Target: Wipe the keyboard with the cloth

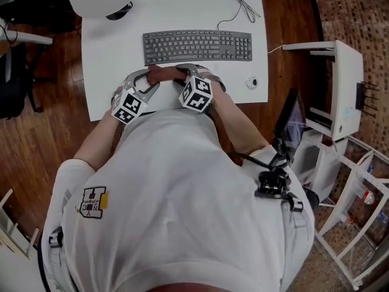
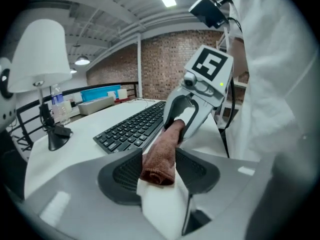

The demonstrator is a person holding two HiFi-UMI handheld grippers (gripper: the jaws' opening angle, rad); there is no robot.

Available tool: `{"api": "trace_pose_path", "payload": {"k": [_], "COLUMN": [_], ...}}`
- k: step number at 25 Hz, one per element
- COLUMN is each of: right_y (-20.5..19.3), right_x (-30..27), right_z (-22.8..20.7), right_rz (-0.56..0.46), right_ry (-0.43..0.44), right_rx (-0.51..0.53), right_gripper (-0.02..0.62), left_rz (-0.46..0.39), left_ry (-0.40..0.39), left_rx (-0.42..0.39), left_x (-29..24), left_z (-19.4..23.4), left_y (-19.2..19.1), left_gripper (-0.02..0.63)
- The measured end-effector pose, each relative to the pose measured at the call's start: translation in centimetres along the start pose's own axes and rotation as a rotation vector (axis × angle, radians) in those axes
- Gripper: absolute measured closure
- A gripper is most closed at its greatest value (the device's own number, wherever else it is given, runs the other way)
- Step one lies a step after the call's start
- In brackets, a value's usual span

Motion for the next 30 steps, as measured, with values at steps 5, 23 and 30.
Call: {"api": "trace_pose_path", "payload": {"k": [5,23,30], "right_y": [-1.0,-9.4,-10.3], "right_x": [3.0,5.0,5.9], "right_z": [0.4,8.9,10.2], "right_rz": [-0.128,-0.065,-0.095], "right_ry": [-0.052,-0.242,-0.243], "right_rx": [-0.15,-0.454,-0.389], "right_gripper": [0.326,0.595,0.595], "left_rz": [-0.023,0.092,0.135], "left_ry": [0.054,0.093,0.125], "left_rx": [0.08,0.136,0.163], "left_x": [3.0,5.2,5.4], "left_z": [-0.6,-9.6,-13.4], "left_y": [-1.8,-4.5,-4.6], "left_gripper": [0.419,0.423,0.435]}}
Point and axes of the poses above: the fingertips, and each gripper's own axes: x backward along the fingers, z to its left, y out of its top, the point moved 10 cm from there along x, backward along the fingers, and after that the axes turned 1 degree about -x, right-handed, at the moved point
